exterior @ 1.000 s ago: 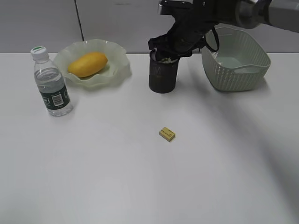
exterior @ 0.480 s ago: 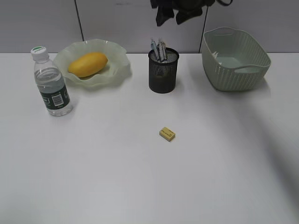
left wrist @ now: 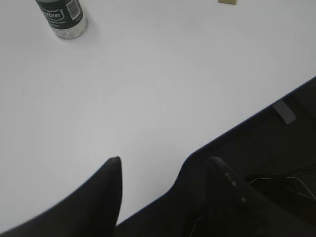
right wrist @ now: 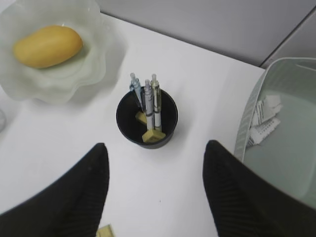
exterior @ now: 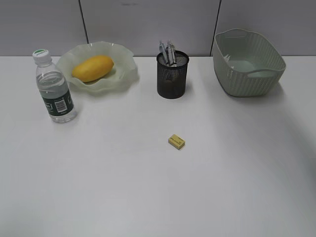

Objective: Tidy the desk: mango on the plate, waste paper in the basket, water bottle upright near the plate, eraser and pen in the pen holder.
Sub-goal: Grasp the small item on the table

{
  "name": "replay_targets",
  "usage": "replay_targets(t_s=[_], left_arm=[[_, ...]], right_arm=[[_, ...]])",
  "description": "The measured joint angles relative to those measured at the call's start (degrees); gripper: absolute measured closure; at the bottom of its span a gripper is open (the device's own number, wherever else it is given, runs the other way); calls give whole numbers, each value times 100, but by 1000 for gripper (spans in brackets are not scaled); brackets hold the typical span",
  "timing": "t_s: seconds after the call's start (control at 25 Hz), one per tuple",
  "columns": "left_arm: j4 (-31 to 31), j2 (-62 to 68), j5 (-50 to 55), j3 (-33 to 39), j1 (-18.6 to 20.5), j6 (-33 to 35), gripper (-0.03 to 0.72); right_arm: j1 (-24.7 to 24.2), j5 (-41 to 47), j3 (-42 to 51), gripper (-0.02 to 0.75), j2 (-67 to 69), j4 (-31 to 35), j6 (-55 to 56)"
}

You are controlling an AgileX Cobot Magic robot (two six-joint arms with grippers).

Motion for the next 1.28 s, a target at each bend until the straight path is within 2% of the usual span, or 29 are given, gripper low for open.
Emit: replay_targets(t_s=[0.16,0.44,0.84,1.04,1.28], left_arm=[[0,0,0,0,0,0,276],[0,0,0,0,0,0,276],[0,0,0,0,0,0,276],[0,0,0,0,0,0,276],[0,0,0,0,0,0,276]], right_arm=[[0,8,958,259,-525,-23,-70],[0,20,3461,260,-1832,-30,-237],[0,-280,7151,260,-4845,-30,-260],[0,-454,8312,260,-6256,-30,-253],[2,-556,9140,260,-7847,-30,-212]])
